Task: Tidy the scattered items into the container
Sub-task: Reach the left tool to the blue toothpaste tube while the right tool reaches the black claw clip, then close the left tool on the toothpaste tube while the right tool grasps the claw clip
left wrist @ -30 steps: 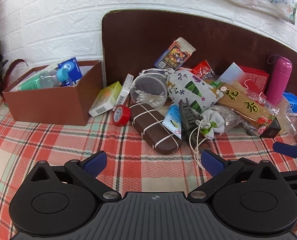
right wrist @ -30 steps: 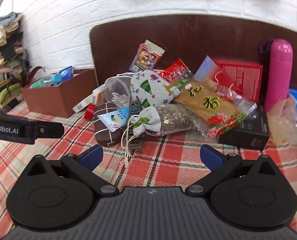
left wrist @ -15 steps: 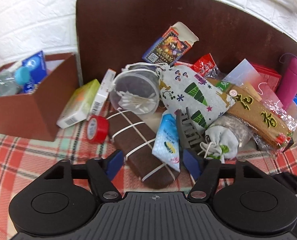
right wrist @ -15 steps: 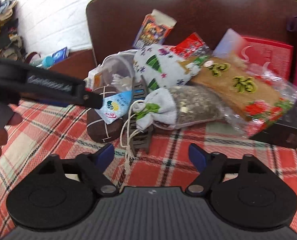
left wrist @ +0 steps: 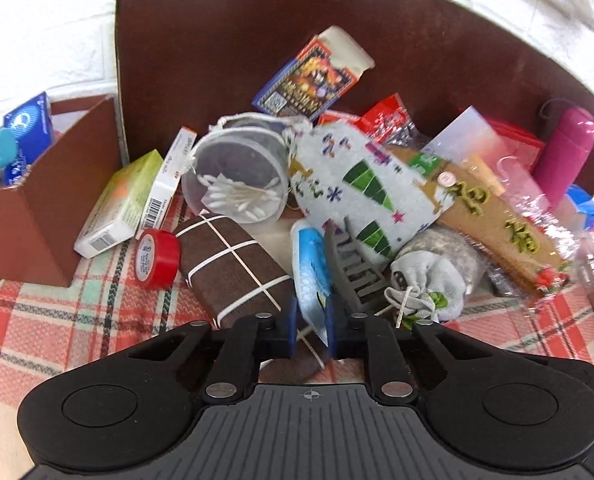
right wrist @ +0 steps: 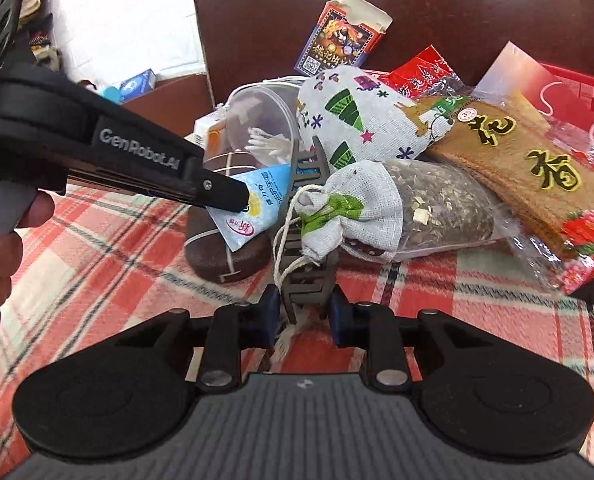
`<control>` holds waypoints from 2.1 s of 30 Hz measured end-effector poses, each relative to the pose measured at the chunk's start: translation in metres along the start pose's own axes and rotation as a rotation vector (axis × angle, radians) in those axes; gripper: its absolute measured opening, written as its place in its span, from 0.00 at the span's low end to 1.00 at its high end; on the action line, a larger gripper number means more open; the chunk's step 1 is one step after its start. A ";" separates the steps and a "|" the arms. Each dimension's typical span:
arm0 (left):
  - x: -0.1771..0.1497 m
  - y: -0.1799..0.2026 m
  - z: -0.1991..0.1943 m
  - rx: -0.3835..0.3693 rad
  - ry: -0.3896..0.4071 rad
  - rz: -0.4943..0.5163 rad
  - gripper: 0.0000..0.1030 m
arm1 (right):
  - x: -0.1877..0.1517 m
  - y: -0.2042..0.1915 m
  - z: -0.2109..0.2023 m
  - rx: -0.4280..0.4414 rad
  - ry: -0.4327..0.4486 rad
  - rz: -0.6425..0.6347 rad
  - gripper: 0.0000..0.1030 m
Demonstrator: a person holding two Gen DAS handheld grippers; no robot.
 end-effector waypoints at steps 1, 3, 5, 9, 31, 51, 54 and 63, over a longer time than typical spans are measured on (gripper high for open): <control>-0.003 0.002 -0.007 -0.003 0.008 0.001 0.06 | -0.002 0.000 -0.006 0.024 -0.001 0.008 0.26; -0.012 0.006 -0.023 -0.009 0.022 0.006 0.04 | -0.008 -0.002 -0.021 0.086 -0.005 0.031 0.23; -0.028 0.008 -0.039 -0.013 0.025 0.011 0.03 | -0.017 -0.002 -0.037 0.158 -0.011 0.068 0.23; -0.067 0.007 -0.067 -0.022 0.007 -0.006 0.03 | -0.045 0.004 -0.066 0.305 -0.035 0.175 0.22; -0.124 -0.009 -0.103 -0.013 0.007 -0.069 0.46 | -0.051 -0.005 -0.105 -0.074 0.048 -0.051 0.45; -0.109 0.027 -0.076 -0.093 -0.007 0.022 0.62 | -0.048 0.038 -0.116 -0.130 0.059 0.046 0.01; -0.101 0.035 -0.067 -0.106 -0.006 0.037 0.68 | -0.055 0.053 -0.113 -0.166 0.023 0.071 0.01; -0.079 0.042 -0.030 -0.122 -0.040 0.030 0.59 | -0.056 0.027 -0.113 -0.078 0.036 -0.018 0.26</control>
Point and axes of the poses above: each gripper's, at about its wrist camera, not at the fingertips, and z roughly the way its jaws point, y to its right, x to its top, the point moved 7 cm from there along z, roughly the way its jaws point, and after that the axes turned 9 degrees about -y, right-handed, at the moved point
